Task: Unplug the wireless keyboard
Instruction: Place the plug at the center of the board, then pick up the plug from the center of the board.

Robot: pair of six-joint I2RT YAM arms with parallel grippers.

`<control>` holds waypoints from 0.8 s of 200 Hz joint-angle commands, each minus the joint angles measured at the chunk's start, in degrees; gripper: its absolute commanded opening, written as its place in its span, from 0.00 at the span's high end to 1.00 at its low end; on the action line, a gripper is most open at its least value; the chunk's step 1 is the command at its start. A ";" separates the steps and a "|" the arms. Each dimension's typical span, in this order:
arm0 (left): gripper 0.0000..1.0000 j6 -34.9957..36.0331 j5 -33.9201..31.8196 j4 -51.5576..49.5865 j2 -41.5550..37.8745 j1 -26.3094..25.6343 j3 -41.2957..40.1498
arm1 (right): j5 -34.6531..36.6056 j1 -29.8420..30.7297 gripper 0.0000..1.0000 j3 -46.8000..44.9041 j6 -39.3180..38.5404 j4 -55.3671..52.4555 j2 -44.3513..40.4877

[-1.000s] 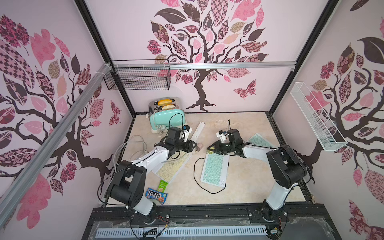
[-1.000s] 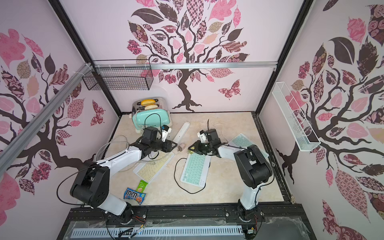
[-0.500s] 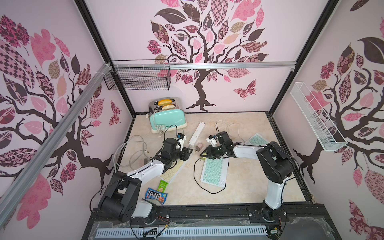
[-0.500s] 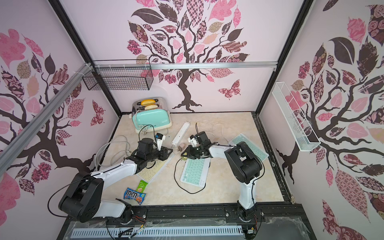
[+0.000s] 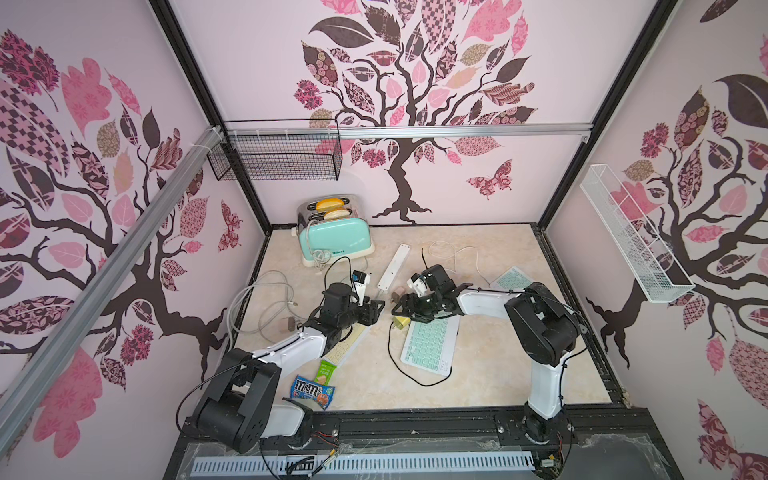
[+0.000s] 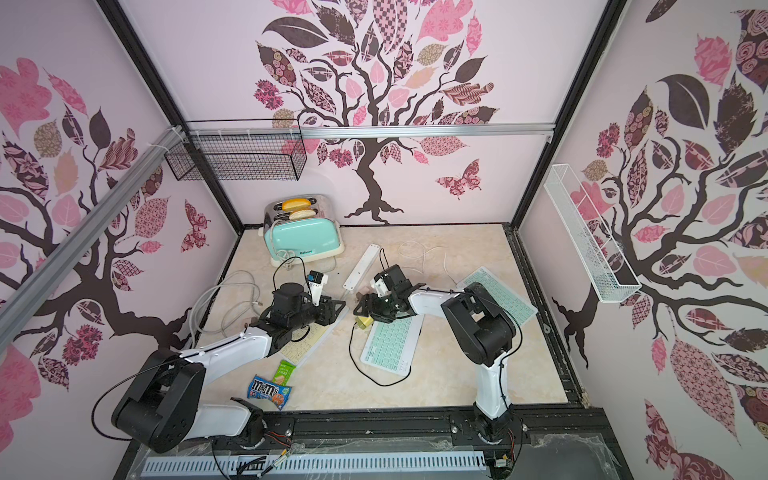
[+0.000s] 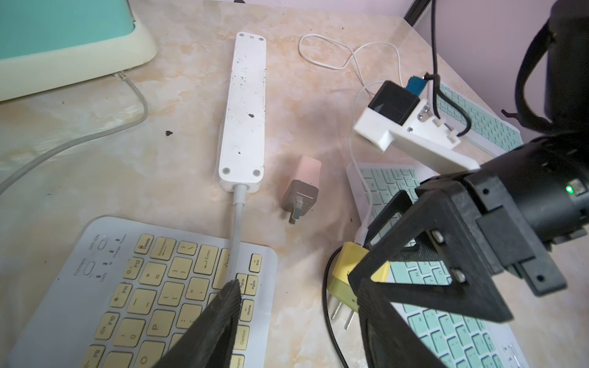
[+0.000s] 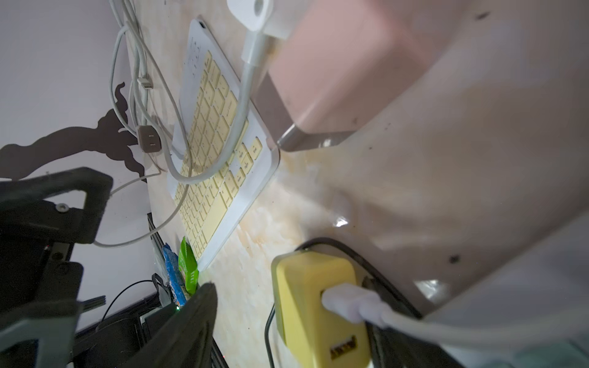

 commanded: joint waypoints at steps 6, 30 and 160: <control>0.36 7.23 2.11 -1.39 1.12 -4.27 0.58 | 3.70 -0.96 0.22 1.65 1.56 -3.40 -4.11; 0.34 10.91 0.89 -4.22 2.84 -7.41 2.07 | 5.38 -2.05 0.22 1.37 2.95 -4.68 -6.41; 0.33 22.69 -10.99 -24.95 20.74 -14.95 21.02 | 4.26 -13.36 0.22 -9.10 -1.09 -3.99 -20.66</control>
